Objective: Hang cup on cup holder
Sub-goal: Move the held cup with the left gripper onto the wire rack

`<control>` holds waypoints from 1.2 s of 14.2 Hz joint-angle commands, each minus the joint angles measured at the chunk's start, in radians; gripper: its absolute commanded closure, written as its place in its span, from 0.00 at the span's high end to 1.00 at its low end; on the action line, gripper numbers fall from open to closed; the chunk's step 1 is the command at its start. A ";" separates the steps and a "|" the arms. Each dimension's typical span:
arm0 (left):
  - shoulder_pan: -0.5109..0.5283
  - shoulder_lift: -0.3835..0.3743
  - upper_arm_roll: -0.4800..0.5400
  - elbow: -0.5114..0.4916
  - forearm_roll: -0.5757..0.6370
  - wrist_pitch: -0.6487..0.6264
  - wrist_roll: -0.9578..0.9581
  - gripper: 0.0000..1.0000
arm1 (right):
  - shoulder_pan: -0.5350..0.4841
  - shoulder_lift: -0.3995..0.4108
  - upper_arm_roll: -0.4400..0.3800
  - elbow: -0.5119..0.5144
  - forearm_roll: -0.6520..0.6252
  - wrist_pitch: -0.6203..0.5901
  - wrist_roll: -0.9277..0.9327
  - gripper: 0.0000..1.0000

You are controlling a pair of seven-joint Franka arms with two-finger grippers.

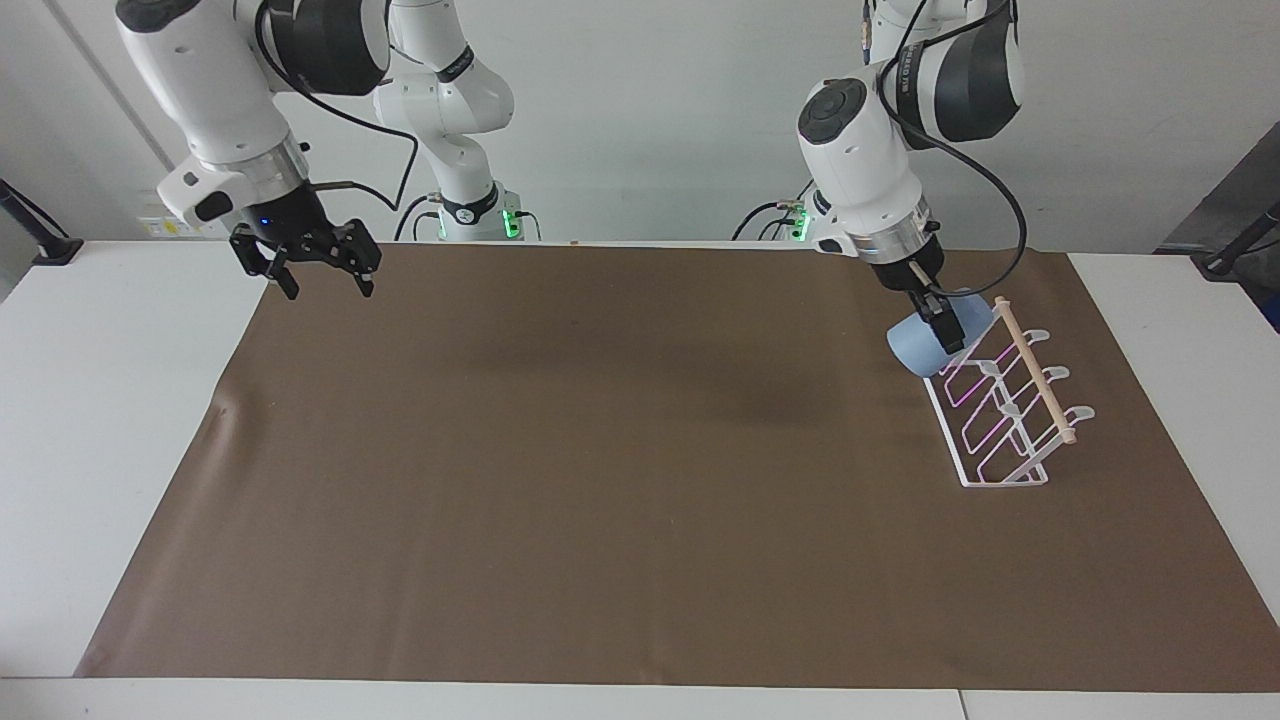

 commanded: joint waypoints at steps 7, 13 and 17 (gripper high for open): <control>0.097 0.034 -0.007 -0.102 0.173 0.203 0.018 0.00 | -0.023 0.009 0.010 0.000 -0.007 0.001 -0.003 1.00; 0.095 0.025 -0.008 -0.161 0.192 0.223 -0.015 0.00 | -0.020 0.013 0.016 -0.016 -0.020 -0.024 -0.007 1.00; 0.100 0.018 -0.007 -0.220 0.239 0.285 -0.067 0.00 | -0.011 0.006 0.018 -0.022 -0.012 -0.021 -0.007 1.00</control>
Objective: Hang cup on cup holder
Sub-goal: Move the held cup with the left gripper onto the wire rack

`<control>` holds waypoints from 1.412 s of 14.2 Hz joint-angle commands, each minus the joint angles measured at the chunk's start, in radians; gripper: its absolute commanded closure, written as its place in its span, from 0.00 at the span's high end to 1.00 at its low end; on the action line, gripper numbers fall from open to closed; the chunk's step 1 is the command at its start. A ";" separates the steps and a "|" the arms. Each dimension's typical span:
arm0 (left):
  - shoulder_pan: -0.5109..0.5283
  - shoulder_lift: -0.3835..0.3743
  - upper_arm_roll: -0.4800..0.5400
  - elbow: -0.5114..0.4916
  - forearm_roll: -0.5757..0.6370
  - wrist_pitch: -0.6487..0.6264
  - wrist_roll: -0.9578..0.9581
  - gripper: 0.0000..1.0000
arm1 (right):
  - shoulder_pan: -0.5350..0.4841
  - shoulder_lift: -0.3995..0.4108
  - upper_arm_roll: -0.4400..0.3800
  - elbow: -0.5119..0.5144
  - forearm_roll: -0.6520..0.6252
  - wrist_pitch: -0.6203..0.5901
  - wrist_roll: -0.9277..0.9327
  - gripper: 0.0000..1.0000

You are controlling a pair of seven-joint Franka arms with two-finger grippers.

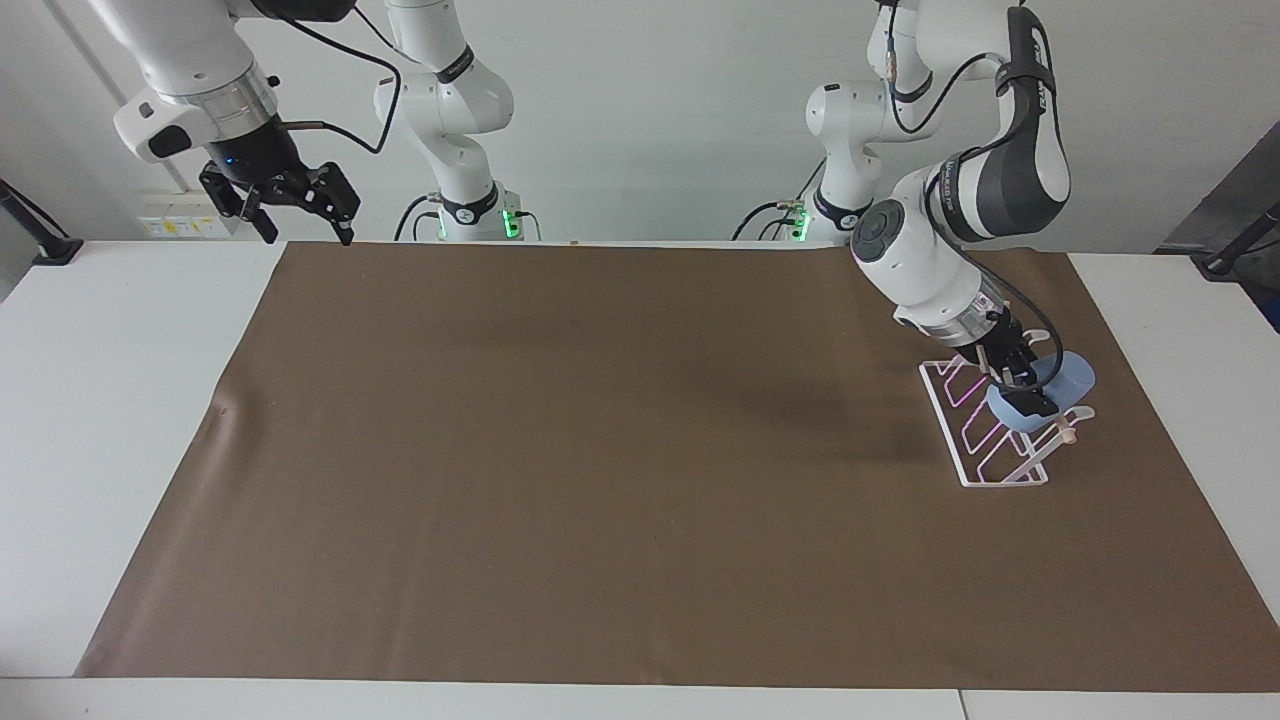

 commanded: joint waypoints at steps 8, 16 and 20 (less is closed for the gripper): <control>0.028 -0.055 0.000 -0.138 0.091 0.128 -0.096 0.00 | -0.005 -0.029 0.011 -0.046 -0.026 0.022 -0.012 1.00; 0.036 -0.055 0.000 -0.136 0.108 0.165 -0.092 1.00 | -0.007 -0.033 0.011 -0.051 -0.024 0.022 -0.017 1.00; 0.024 -0.052 -0.005 -0.072 0.092 0.121 -0.075 1.00 | -0.007 -0.033 0.011 -0.052 -0.024 0.022 -0.015 1.00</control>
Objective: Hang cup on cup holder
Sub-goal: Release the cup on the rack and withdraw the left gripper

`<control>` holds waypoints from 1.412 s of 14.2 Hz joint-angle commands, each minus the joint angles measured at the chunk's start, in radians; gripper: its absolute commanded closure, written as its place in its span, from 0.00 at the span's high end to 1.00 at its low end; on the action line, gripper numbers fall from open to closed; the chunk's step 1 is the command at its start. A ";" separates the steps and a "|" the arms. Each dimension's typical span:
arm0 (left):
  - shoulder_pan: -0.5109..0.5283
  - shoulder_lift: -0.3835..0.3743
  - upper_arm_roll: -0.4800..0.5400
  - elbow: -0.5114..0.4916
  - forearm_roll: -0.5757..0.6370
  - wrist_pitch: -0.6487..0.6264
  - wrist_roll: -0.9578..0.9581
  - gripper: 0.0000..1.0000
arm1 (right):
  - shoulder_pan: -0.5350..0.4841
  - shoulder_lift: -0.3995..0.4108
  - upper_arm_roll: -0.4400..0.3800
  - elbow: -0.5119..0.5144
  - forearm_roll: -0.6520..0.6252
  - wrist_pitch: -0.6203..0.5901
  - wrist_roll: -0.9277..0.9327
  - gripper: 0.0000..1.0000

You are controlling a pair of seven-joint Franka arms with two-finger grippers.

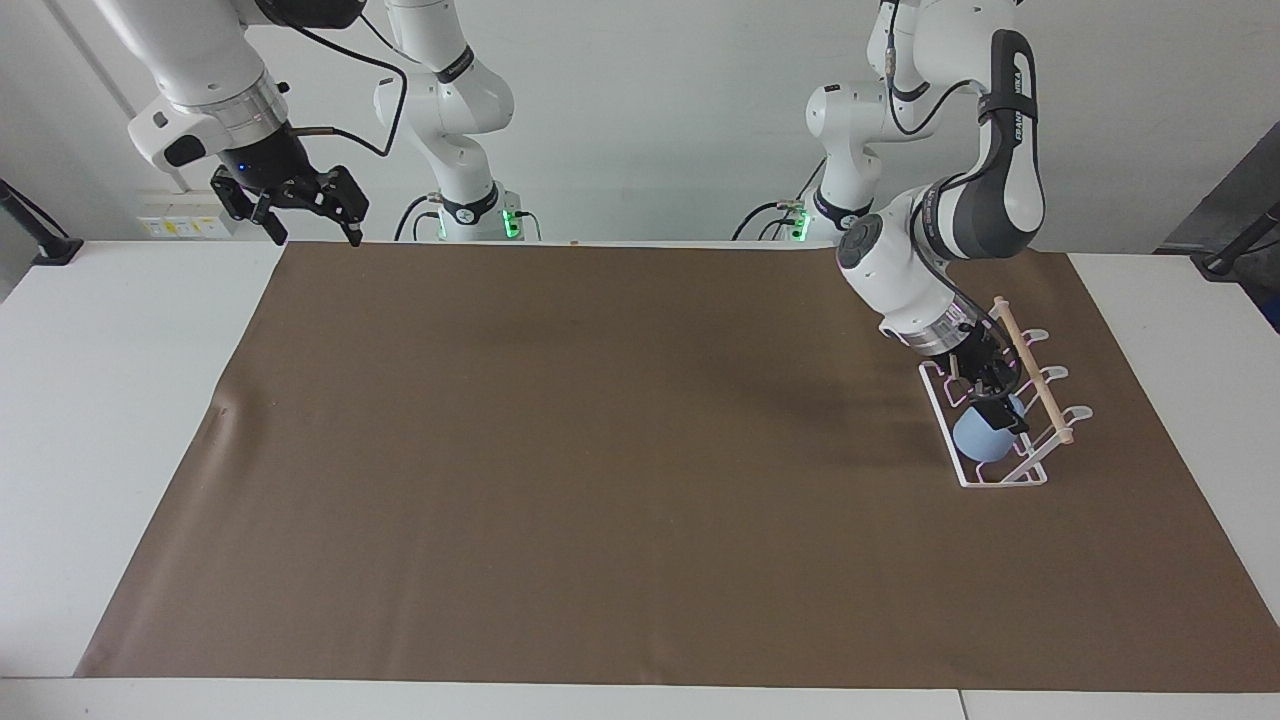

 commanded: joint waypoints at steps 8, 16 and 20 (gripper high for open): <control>0.013 -0.050 0.001 0.221 -0.517 -0.161 -0.002 1.00 | -0.007 -0.026 0.009 -0.035 -0.024 0.020 -0.013 1.00; 0.011 -0.150 0.000 0.284 -0.809 -0.301 -0.252 1.00 | -0.007 -0.031 0.009 -0.041 -0.024 0.020 -0.012 1.00; 0.013 -0.176 0.018 0.315 -0.903 -0.361 -0.396 1.00 | -0.007 -0.031 0.009 -0.041 -0.024 0.020 -0.013 1.00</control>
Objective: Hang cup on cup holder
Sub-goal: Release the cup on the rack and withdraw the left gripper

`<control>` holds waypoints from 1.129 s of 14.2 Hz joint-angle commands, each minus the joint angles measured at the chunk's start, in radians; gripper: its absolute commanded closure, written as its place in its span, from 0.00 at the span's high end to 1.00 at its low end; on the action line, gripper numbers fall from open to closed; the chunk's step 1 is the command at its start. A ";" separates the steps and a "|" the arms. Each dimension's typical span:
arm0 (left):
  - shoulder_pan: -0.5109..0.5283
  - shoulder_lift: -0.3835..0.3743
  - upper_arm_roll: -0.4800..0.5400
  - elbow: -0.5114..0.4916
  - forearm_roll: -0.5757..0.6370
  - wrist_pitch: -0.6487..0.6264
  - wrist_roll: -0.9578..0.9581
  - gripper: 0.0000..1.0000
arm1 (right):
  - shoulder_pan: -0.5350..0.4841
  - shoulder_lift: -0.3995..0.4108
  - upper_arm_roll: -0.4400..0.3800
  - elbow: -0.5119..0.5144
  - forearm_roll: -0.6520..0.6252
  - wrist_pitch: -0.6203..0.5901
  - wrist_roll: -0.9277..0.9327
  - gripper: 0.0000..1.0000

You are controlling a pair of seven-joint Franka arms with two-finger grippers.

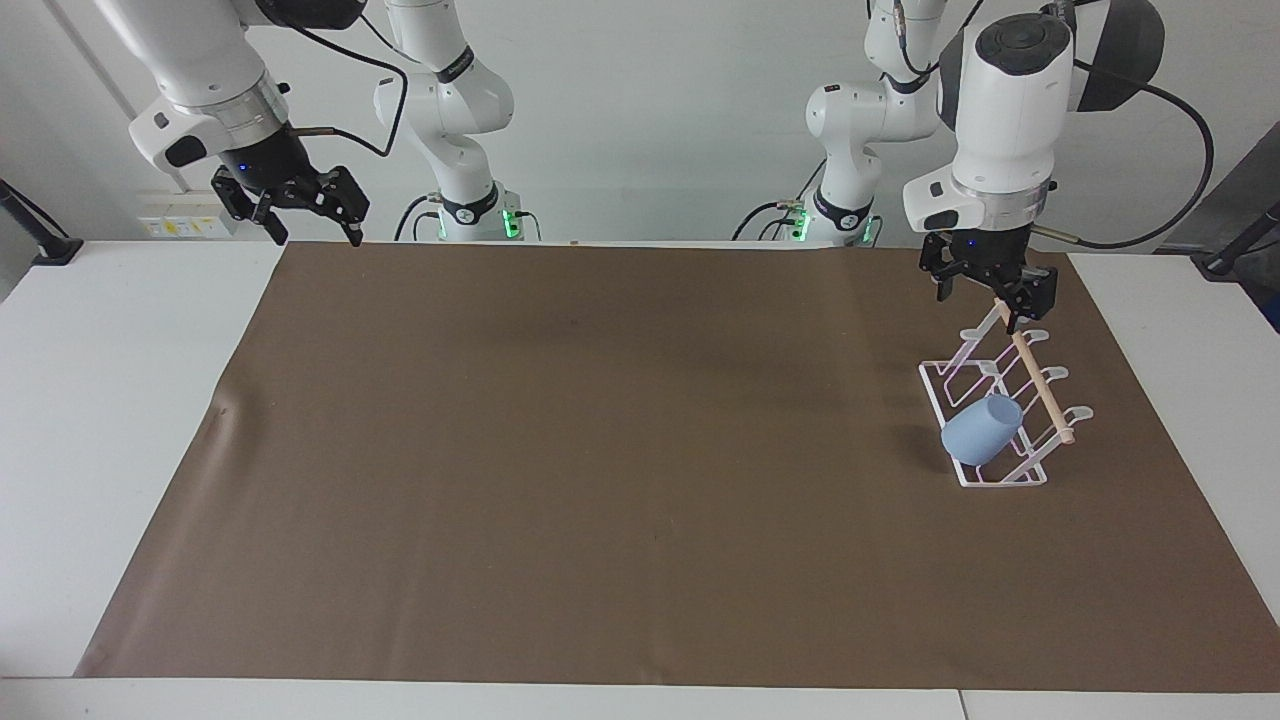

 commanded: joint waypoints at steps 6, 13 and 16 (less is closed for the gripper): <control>0.001 -0.017 0.119 0.056 -0.181 -0.092 -0.176 1.00 | -0.009 -0.029 0.009 -0.037 -0.024 0.022 -0.013 1.00; 0.012 -0.010 0.197 0.173 -0.267 -0.255 -0.379 1.00 | -0.009 -0.030 0.009 -0.043 -0.024 0.023 -0.013 1.00; 0.019 0.002 0.214 0.266 -0.310 -0.328 -0.390 1.00 | -0.010 -0.030 0.009 -0.045 -0.022 0.023 -0.013 1.00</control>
